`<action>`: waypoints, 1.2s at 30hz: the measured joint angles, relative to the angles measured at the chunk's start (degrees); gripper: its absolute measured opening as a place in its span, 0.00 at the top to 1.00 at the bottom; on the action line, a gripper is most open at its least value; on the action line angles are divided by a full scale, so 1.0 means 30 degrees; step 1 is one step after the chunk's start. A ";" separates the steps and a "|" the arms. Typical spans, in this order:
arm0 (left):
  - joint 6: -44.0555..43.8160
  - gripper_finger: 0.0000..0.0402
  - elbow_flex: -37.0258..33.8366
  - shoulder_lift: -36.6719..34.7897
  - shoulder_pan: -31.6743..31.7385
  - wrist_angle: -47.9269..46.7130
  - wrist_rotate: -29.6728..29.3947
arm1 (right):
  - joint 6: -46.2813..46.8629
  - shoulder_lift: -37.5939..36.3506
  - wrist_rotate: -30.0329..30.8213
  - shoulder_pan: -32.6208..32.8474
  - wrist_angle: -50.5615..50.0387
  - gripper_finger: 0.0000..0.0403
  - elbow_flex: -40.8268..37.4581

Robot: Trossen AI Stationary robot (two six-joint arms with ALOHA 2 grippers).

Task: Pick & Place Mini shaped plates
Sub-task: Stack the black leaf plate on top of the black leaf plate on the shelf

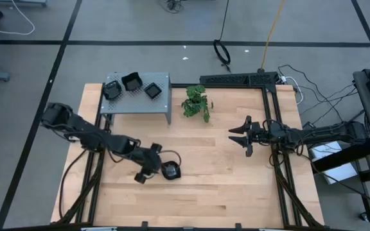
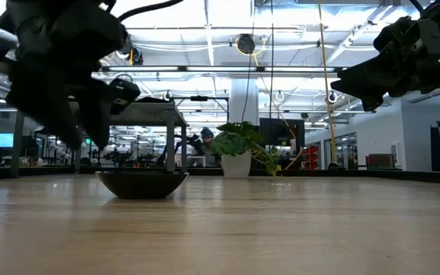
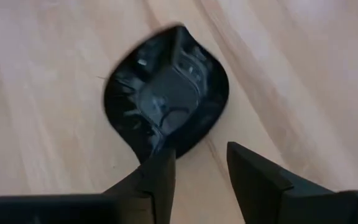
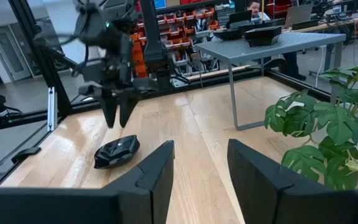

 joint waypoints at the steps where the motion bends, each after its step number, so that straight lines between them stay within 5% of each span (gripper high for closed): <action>1: 0.0611 0.62 0.0000 0.0270 -0.0206 -0.0021 -0.0186 | 0.0000 0.0003 0.0000 0.0007 0.0000 0.65 -0.0004; 12: 1.0294 0.56 0.0022 0.2000 -0.1443 0.0745 -0.4413 | 0.0000 -0.0004 0.0000 0.0002 0.0000 0.65 0.0001; 21: 1.4902 0.62 0.0043 0.3955 -0.2148 0.2764 -0.5057 | 0.0000 -0.0001 0.0000 0.0001 0.0001 0.65 -0.0002; 26: 1.3987 0.74 0.0044 0.4214 -0.2381 0.3413 -0.6240 | 0.0000 -0.0004 0.0004 0.0007 0.0000 0.65 0.0003; 32: 0.9378 0.97 0.0130 0.4155 -0.2338 0.4562 -0.6240 | 0.0000 0.0002 0.0007 0.0007 0.0000 0.65 -0.0004; 36: 0.6771 0.97 0.0211 0.4083 -0.2331 0.5382 -0.6220 | 0.0000 -0.0004 0.0001 0.0007 0.0000 0.65 0.0003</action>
